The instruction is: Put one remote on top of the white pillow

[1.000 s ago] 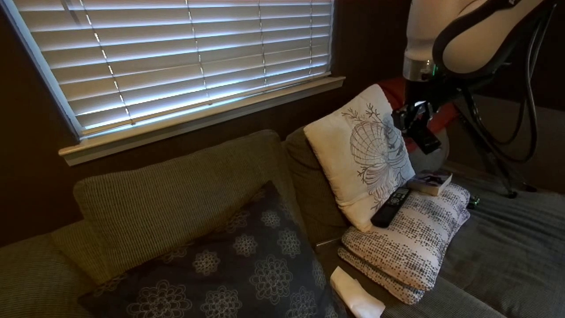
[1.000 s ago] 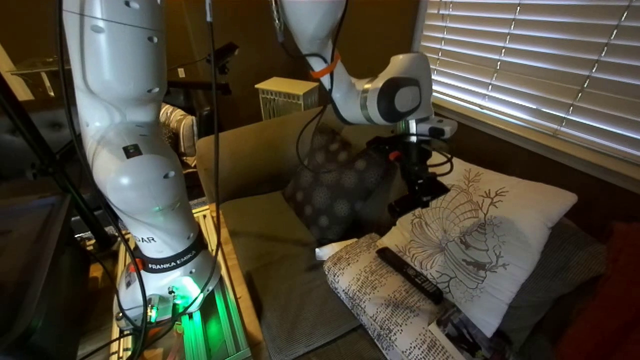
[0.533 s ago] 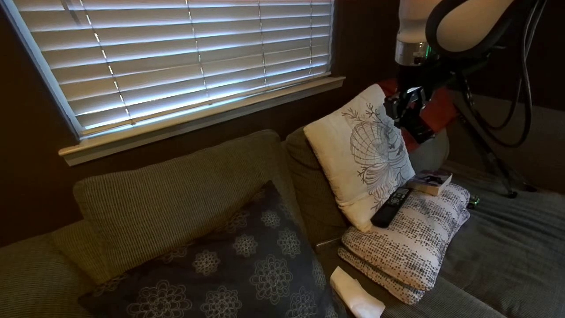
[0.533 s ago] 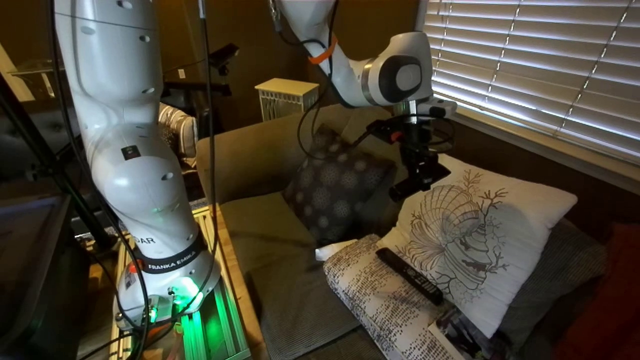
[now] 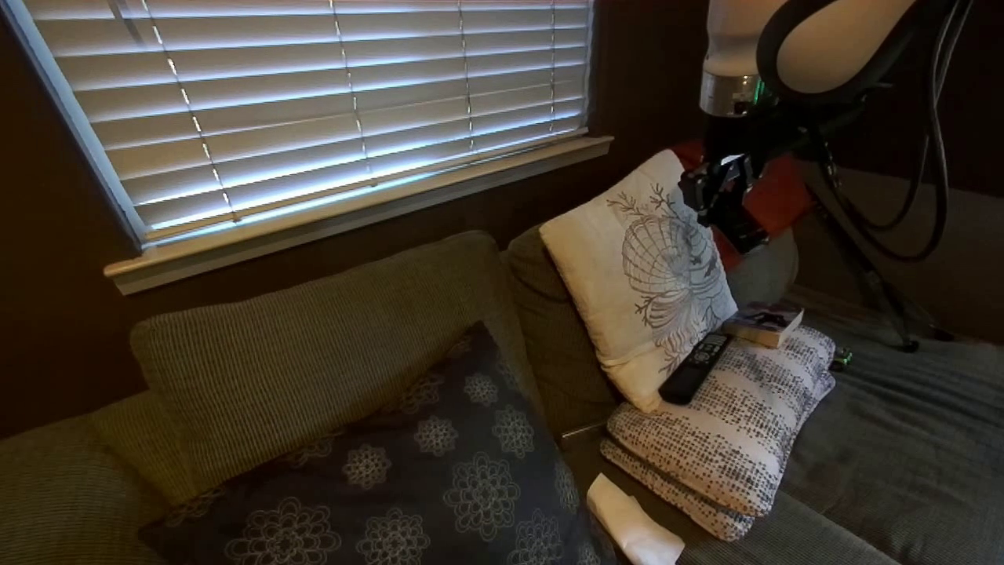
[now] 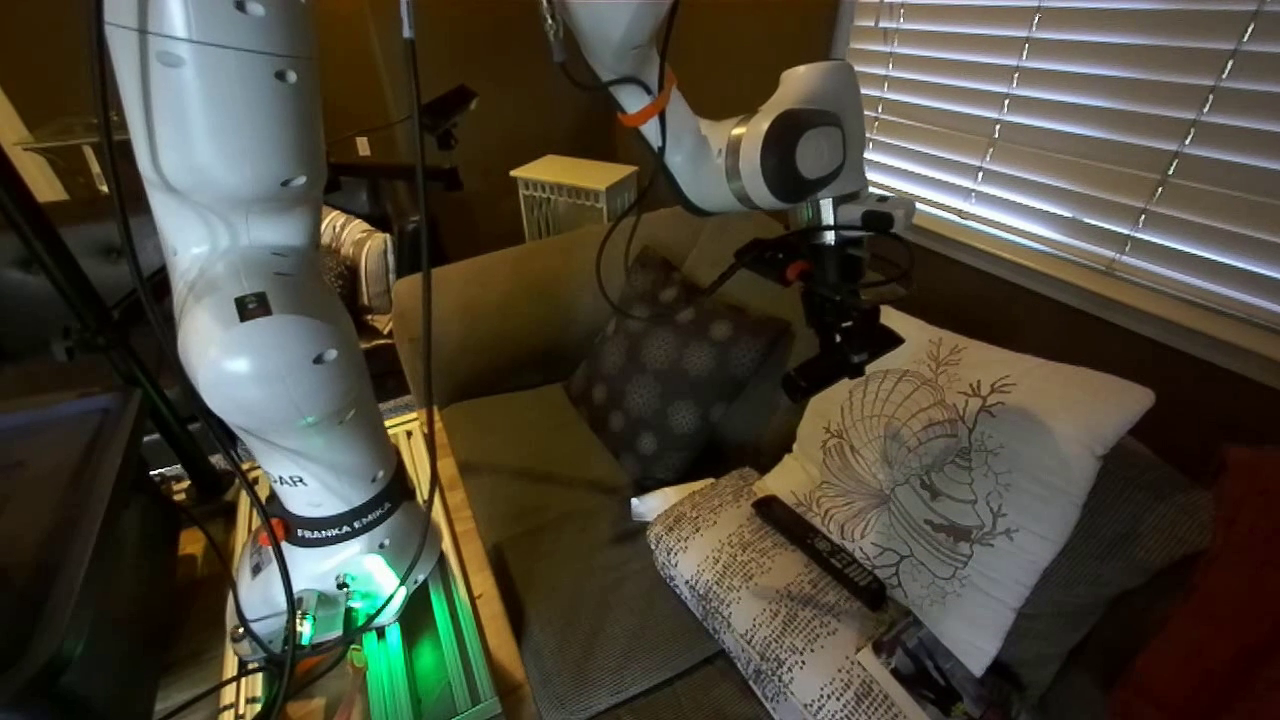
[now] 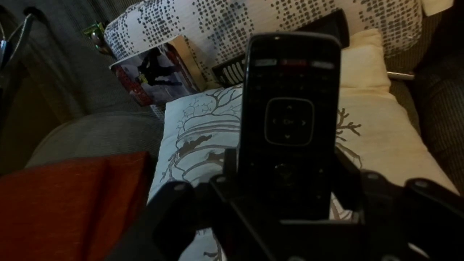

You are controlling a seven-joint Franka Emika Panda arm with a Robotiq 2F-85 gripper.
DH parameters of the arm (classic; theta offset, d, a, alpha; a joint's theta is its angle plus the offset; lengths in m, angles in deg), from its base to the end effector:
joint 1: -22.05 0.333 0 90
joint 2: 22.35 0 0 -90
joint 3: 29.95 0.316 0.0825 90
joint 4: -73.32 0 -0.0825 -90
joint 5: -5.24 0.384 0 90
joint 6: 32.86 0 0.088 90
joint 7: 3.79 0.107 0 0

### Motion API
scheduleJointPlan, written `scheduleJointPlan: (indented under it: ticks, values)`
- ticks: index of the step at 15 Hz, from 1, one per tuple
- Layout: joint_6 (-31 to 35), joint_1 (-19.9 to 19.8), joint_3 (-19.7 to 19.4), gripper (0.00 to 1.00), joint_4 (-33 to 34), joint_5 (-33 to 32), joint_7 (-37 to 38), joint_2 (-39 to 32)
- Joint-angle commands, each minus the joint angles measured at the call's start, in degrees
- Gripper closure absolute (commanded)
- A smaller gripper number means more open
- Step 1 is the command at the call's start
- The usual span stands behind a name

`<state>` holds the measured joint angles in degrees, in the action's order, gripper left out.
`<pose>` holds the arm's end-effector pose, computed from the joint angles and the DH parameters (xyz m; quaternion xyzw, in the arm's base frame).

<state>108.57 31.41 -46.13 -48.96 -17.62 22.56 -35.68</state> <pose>0.5755 -0.0651 0.3123 0.9766 -0.1311 0.0769 0.1523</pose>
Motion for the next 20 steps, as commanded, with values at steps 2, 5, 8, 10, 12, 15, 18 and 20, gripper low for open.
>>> scheduleJointPlan:
  ticks: [2,5,8,10,12,15,18,20]
  values:
    - [0.74,-0.71,2.34,0.63,5.04,-10.38,3.14,-0.15]
    - [-1.54,-0.72,4.23,0.63,10.22,-13.95,1.81,-1.69]
    - [-4.50,-1.09,6.12,0.63,15.64,-14.86,-0.18,-4.01]
    - [-7.07,-1.09,6.98,0.63,19.64,-14.87,-2.55,-5.90]
    - [-10.27,-1.30,7.89,0.63,24.09,-13.63,-6.13,-8.10]
    - [-15.97,-1.50,8.63,0.63,31.64,-12.68,-10.57,-12.00]
    - [-21.57,-1.93,9.53,0.63,39.38,-11.41,-16.07,-16.16]
    - [-24.96,-2.43,10.26,0.63,44.13,-10.44,-20.17,-19.13]
